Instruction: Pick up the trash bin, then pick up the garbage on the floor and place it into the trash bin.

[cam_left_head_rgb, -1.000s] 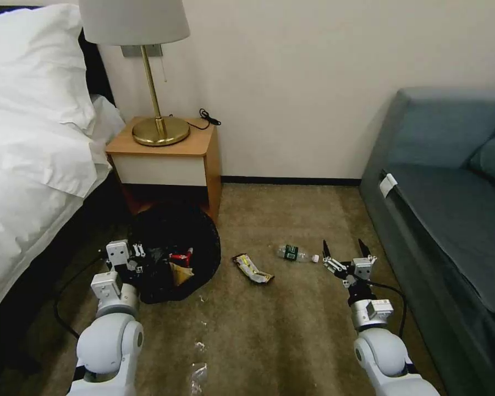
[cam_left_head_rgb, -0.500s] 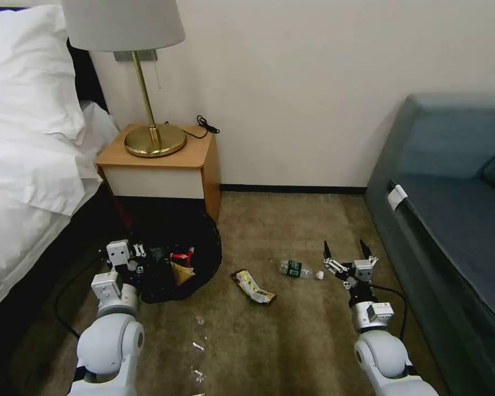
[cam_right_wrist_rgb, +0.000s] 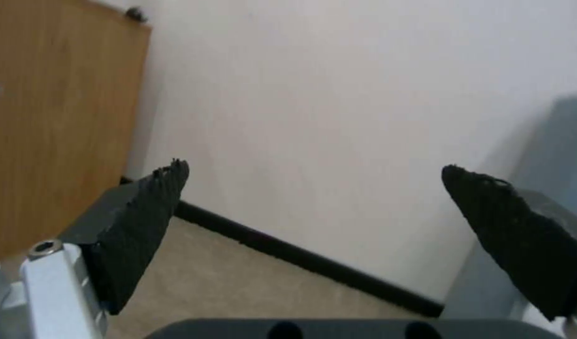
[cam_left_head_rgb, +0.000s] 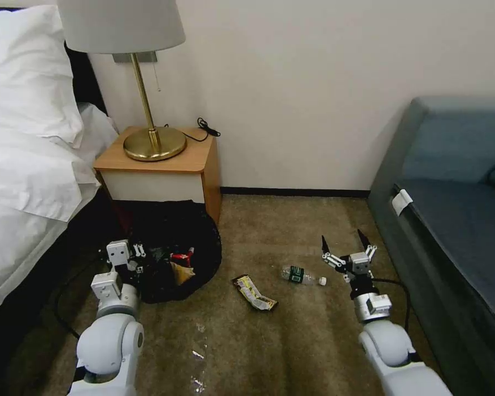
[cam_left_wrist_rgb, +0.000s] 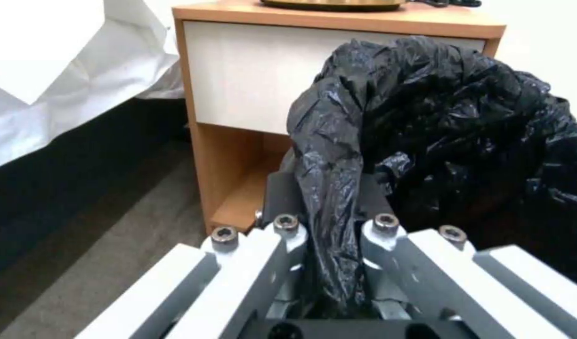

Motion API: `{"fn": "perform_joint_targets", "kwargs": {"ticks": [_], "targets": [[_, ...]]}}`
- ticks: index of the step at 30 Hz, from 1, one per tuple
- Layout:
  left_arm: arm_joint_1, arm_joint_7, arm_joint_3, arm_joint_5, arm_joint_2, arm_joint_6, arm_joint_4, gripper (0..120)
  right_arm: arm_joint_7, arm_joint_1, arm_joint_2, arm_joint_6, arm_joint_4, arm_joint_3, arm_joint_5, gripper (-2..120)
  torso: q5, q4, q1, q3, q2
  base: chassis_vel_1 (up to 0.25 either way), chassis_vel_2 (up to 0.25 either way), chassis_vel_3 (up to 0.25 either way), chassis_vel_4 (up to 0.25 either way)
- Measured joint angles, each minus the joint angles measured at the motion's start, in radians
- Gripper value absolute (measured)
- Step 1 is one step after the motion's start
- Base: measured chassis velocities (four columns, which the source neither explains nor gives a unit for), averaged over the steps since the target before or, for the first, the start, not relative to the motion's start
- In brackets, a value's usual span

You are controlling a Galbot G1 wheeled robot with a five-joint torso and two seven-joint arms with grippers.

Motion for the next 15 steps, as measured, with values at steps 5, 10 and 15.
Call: {"fn": "perform_joint_targets", "kwargs": {"ticks": [5,10,15], "targets": [[0.002,-0.001,0.004,0.008,-0.009,0.005,-0.010,5,-0.045,0.116,-0.114,-0.038,-0.079,-0.102,0.050,100,0.0001,0.0002,0.000,0.000,0.000,0.000,0.000,0.000,0.000],[0.004,-0.005,0.007,0.016,-0.020,0.010,-0.013,5,-0.166,0.207,-0.194,-0.096,-0.118,-0.214,0.142,100,0.0000,0.0003,0.000,0.000,0.000,0.000,0.000,0.000,0.000],[0.003,-0.004,0.012,0.021,-0.028,0.010,-0.013,5,-0.327,0.343,-0.222,-0.109,-0.228,-0.356,0.161,100,0.0002,0.0001,0.000,0.000,0.000,0.000,0.000,0.000,0.000]]}}
